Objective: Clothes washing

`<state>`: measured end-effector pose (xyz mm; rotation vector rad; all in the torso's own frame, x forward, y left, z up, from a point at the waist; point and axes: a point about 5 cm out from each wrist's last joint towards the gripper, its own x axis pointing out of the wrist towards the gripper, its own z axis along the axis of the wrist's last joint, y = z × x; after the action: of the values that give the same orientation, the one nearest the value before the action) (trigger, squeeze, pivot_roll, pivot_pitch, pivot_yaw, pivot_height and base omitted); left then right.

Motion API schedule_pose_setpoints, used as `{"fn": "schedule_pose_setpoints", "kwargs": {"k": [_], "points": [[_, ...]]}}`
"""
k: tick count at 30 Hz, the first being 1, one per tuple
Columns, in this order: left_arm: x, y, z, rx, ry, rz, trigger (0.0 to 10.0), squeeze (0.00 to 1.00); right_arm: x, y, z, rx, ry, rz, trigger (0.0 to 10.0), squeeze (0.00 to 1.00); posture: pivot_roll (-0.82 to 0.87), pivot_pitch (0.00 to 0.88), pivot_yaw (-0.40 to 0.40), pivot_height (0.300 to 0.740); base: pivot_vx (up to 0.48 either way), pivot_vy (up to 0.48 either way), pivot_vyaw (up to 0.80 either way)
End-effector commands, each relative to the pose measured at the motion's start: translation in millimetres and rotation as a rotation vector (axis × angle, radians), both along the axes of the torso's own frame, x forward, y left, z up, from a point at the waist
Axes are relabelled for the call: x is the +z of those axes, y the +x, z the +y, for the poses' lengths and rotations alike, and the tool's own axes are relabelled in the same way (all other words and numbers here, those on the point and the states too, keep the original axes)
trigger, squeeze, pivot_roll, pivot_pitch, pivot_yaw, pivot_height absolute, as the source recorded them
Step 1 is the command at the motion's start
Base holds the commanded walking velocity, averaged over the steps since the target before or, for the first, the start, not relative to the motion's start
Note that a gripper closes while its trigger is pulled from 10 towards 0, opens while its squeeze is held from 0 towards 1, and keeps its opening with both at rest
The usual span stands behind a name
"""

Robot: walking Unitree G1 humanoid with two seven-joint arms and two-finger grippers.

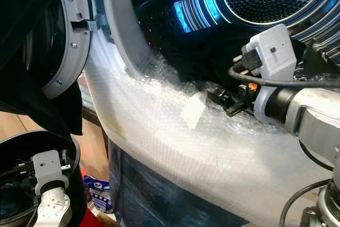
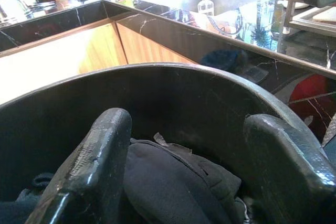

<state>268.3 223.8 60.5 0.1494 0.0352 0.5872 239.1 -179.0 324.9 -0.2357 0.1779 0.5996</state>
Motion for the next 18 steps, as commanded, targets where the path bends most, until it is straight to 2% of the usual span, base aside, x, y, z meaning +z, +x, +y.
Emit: {"fn": "schedule_pose_setpoints", "kwargs": {"k": [1,4,6,9,14,18], "points": [[-4.7,0.1,-1.7,0.011,-0.025,0.015,10.0,0.0,0.1,-10.6,-0.4,0.056,-0.022,-0.007,10.0,0.0,-0.23,0.0,-0.123,0.74,0.0,0.0,0.0],[-4.8,0.5,-2.4,0.011,-0.028,0.015,10.0,0.0,-1.1,-15.5,-2.6,0.089,-0.035,-0.012,10.0,0.0,-0.23,0.0,-0.125,0.74,0.0,0.0,0.0],[-4.6,1.0,-3.4,0.009,-0.031,0.012,10.0,0.0,3.2,-26.2,-6.1,0.164,-0.014,-0.055,10.0,0.0,-0.23,0.0,-0.123,0.74,0.0,0.0,0.0],[-4.9,2.0,-4.7,0.008,-0.035,0.013,10.0,0.0,5.9,-32.6,-11.8,0.194,0.012,-0.07,10.0,0.0,-0.23,0.0,-0.126,0.74,0.0,0.0,0.0],[-5.0,2.6,-5.1,0.008,-0.036,0.012,10.0,0.0,5.3,-37.0,-16.8,0.202,-0.006,-0.079,10.0,0.0,-0.23,0.0,-0.127,0.74,0.0,0.0,0.0],[-4.7,3.6,-4.4,0.008,-0.036,0.01,10.0,0.0,15.2,-43.8,-18.2,0.264,0.03,-0.151,10.0,0.0,-0.23,0.0,-0.126,0.74,0.0,0.0,0.0]]}}
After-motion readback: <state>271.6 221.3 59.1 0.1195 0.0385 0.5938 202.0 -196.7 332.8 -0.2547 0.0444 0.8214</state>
